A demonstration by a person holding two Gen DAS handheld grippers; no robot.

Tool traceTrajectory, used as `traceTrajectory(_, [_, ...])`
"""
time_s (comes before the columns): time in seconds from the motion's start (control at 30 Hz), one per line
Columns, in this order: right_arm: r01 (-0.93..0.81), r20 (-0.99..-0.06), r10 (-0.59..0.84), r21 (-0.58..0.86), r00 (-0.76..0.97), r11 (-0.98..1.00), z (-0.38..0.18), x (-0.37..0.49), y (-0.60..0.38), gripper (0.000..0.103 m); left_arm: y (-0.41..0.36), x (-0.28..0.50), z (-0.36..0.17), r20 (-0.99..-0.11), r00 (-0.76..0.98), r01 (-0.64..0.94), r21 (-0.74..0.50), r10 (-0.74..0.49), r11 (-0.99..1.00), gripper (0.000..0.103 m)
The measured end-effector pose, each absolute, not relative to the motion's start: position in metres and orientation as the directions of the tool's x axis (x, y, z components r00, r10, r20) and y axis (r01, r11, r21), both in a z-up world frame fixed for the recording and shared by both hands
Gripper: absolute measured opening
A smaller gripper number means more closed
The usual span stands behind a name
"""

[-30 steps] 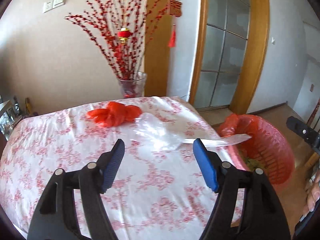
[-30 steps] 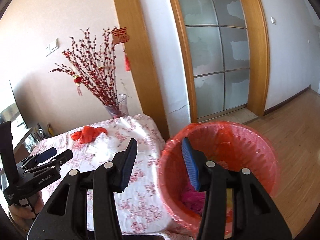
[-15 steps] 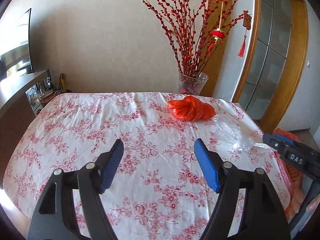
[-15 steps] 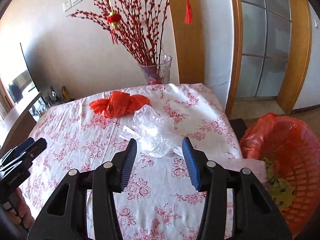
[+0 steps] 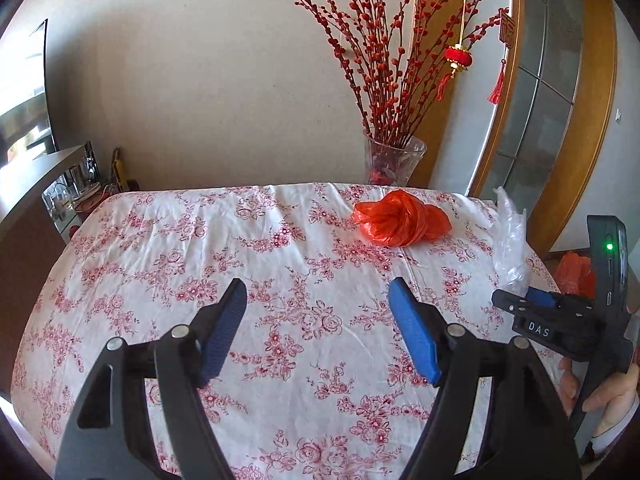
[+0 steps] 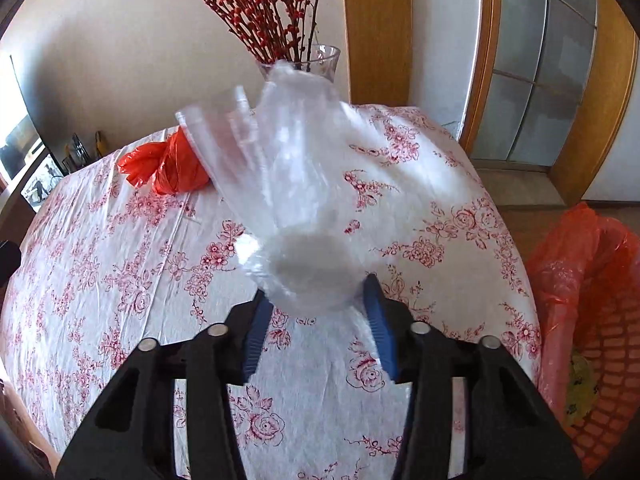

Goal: Collect trash
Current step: 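Grasp the clear bag with the right tool while the left tool grasps the orange-red bag, then carry the clear and orange-red bags over the basket and open both tools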

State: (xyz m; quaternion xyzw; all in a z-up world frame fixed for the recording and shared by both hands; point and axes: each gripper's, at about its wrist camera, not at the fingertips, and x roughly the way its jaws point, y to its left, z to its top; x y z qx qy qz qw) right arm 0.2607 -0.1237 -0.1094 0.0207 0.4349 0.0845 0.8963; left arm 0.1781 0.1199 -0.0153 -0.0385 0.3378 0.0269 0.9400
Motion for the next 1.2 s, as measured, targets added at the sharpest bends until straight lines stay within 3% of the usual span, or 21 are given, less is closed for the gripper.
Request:
traceTrajectory(0.03, [-0.126,-0.770,0.173,0.121,0.614,0.985,-0.110,0.259,-0.127,0.038,0.118,0.182,-0.015,-0.639,0.769,-0.069,-0.052,0.020,0.996,0.072])
traceTrajectory(0.17, [-0.103,-0.772,0.195,0.167,0.605,0.981,-0.110,0.256,-0.140,0.009,0.108,0.197,-0.011,-0.638,0.770,-0.030,-0.034,0.001,0.999,0.072])
traceTrajectory(0.5, [-0.070,-0.729,0.207,0.213,0.652,0.974,-0.092,0.224,-0.170,0.008,0.073,0.282,-0.024,-0.686,0.723,0.084,-0.032,-0.083,0.996,0.072])
traceTrajectory(0.63, [-0.061,-0.726,0.212,0.229,0.655,0.972,-0.091,0.218,-0.179,0.008,0.060,0.314,-0.034,-0.707,0.703,0.111,-0.009,-0.084,0.994,0.083])
traceTrajectory(0.9, [-0.060,-0.727,0.229,0.251,0.647,0.966,-0.095,0.224,-0.179,0.008,0.052,0.353,-0.068,-0.784,0.616,0.133,0.017,-0.069,0.991,0.084])
traceTrajectory(0.97, [-0.061,-0.728,0.233,0.255,0.645,0.965,-0.096,0.224,-0.180,0.008,0.051,0.354,-0.074,-0.797,0.598,0.150,0.003,-0.088,0.989,0.076])
traceTrajectory(1.0, [-0.060,-0.728,0.235,0.258,0.644,0.964,-0.097,0.224,-0.180,0.008,0.050,0.353,-0.076,-0.800,0.592,0.158,-0.004,-0.097,0.987,0.067])
traceTrajectory(1.2, [-0.064,-0.726,0.246,0.269,0.642,0.961,-0.097,0.220,-0.179,0.008,0.048,0.339,-0.075,-0.779,0.617,0.181,0.007,-0.108,0.983,0.052])
